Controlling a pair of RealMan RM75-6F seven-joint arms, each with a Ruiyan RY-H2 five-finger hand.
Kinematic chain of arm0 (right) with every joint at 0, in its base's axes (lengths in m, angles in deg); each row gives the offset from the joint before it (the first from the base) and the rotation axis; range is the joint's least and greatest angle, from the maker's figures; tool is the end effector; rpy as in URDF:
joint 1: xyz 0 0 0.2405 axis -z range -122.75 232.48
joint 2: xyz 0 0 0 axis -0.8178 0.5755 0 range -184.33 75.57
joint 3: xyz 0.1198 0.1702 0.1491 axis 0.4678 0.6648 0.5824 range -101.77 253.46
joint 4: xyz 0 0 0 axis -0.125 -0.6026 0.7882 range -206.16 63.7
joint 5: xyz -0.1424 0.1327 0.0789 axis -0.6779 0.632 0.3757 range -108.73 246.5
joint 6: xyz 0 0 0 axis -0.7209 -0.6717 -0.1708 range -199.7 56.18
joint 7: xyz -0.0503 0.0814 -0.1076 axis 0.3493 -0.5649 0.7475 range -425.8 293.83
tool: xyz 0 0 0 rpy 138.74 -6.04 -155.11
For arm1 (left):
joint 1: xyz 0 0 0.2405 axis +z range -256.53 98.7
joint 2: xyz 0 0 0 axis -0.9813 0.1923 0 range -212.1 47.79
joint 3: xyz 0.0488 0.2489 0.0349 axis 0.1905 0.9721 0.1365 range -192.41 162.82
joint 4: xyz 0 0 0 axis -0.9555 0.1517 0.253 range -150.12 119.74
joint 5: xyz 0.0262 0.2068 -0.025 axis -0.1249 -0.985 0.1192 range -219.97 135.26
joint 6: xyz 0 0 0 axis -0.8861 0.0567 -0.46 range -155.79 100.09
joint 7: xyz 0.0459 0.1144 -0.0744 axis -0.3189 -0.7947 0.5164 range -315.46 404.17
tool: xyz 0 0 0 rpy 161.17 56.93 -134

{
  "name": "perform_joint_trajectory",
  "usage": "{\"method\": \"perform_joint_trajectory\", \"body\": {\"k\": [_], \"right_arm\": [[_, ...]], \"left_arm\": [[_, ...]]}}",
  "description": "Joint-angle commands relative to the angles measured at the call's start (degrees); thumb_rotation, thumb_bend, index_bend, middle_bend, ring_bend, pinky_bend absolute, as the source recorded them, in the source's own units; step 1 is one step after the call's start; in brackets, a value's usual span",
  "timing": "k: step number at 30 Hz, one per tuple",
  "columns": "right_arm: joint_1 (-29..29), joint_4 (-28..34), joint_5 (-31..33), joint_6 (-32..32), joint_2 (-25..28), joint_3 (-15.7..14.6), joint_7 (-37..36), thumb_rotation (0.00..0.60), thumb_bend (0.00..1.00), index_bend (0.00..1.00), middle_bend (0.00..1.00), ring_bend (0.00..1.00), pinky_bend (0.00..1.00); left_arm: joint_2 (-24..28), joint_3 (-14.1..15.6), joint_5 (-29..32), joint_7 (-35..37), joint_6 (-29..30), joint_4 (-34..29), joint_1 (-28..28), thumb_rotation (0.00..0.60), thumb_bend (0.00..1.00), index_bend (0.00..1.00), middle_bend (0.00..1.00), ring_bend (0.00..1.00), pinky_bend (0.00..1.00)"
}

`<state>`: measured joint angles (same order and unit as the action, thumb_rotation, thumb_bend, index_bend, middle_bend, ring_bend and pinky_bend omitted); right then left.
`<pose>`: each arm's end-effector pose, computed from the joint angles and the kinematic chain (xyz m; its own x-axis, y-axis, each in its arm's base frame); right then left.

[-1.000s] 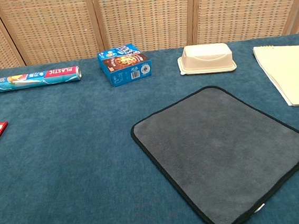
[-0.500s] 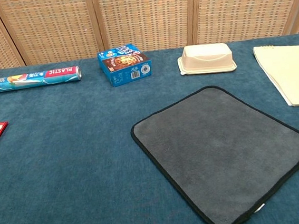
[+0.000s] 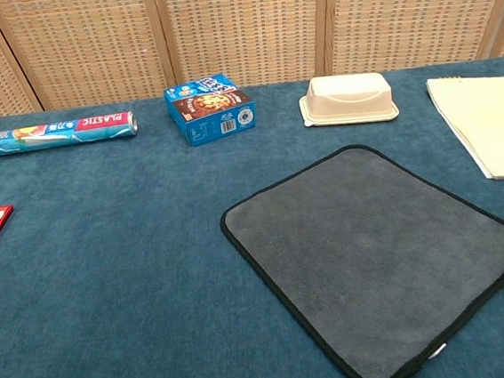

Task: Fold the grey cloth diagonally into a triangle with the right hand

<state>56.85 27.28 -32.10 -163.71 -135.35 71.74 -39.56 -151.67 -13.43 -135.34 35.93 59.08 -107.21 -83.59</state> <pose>-0.2331 -0.1187 0.0659 0.4415 0.0313 0.8967 -0.8854 -0.1470 0.4410 -0.2905 0.1626 0.1182 0.4579 0.0318 0.8885 0.8828 -0.1345 -0.4501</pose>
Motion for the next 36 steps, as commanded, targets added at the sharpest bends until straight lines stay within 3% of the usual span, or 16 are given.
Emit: {"method": "perform_joint_trajectory", "body": {"k": [1,13,36], "right_arm": [[-0.1,-1.1,-1.7,1.6,-4.4,-1.0,2.0,0.6,0.0,0.04,0.0,0.0,0.0],[-0.4,-5.9,0.6,7.4,-16.2,-1.2,4.8,0.6,0.0,0.06,0.0,0.0,0.0],[-2.4,-8.5,5.9,11.2,-20.7,0.9,3.5,0.6,0.0,0.08,0.0,0.0,0.0]], "left_arm": [[-0.1,0.1,-0.1,0.0,0.0,0.2,0.0,0.6,0.13,0.0,0.0,0.0,0.0],[-0.5,0.1,-0.3,0.3,-0.1,0.8,-0.1,0.6,0.13,0.0,0.0,0.0,0.0],[-1.0,0.1,-0.3,-0.5,-0.3,1.0,-0.1,0.6,0.13,0.0,0.0,0.0,0.0]]}}
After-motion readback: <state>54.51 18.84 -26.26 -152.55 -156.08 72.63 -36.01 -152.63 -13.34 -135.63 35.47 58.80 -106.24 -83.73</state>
